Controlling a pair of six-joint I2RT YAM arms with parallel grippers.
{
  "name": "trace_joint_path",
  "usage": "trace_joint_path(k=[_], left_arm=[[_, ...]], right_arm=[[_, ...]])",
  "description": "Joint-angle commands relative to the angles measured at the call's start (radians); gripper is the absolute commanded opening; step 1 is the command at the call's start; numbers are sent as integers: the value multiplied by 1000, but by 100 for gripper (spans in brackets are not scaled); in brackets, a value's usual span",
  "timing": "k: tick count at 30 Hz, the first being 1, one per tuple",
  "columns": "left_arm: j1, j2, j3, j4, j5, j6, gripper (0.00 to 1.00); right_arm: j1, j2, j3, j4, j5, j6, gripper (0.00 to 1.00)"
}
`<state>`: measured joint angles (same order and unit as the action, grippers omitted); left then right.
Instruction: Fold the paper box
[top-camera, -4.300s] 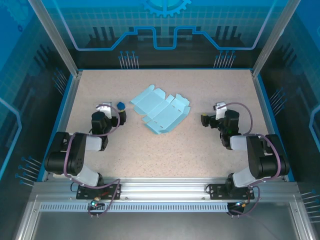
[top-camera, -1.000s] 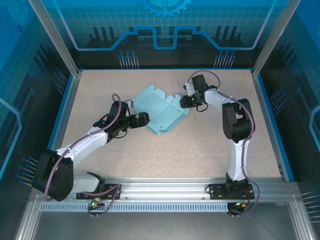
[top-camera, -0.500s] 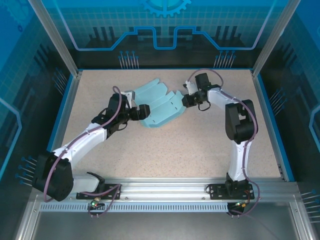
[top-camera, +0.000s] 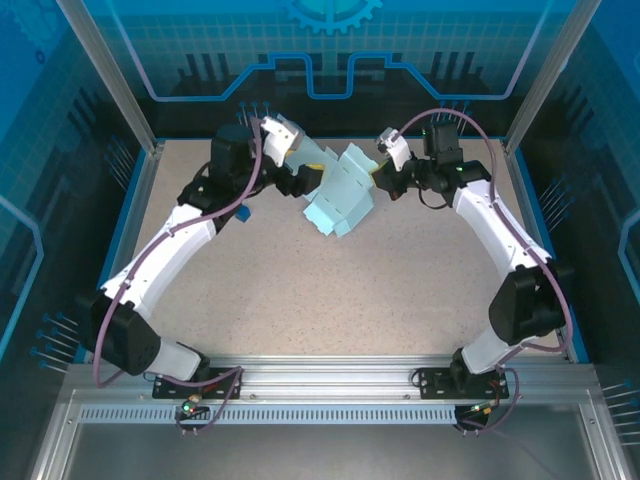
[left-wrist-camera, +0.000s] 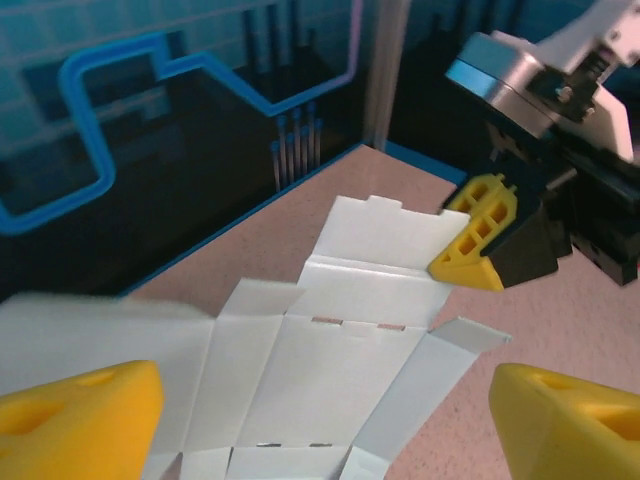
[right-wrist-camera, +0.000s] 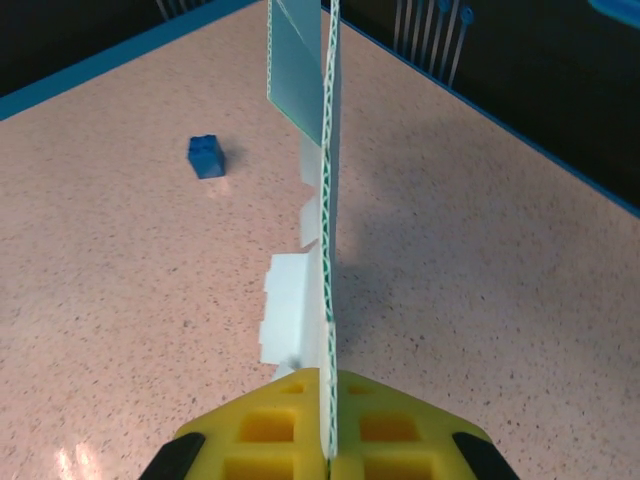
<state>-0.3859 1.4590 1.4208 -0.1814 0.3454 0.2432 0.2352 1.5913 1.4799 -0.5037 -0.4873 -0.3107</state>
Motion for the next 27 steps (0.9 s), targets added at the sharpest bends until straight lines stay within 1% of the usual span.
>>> trace_joint_path(k=[1,4,7,10,12,16,21,23,27], left_arm=[[-46,34,145,-236,93,298,86],[-68,52,227,-334,97,411,87],[-77,70,296,-452,134,528,87],[-79,108,378,-561,156,609,82],[-79,142,438,-632,164,647,82],[-87,234,576,-795,167,705,85],[-96,324,687,-931,145,755,86],[-97,340,712,-952,145,763,84],[-101,371,762,-1014,146,780,75]], right_arm=[[13,-49,-6,-82,-76,-96,2],[23,-72,5,-116,-87,-134,2],[35,-91,7,-132,-92,-166,3],[55,-111,6,-149,-89,-202,4],[73,-126,2,-154,-85,-220,5],[101,-156,-2,-164,-72,-246,5],[120,-183,-2,-186,-56,-269,5],[121,-190,-2,-192,-56,-276,5],[125,-195,1,-206,-45,-289,5]])
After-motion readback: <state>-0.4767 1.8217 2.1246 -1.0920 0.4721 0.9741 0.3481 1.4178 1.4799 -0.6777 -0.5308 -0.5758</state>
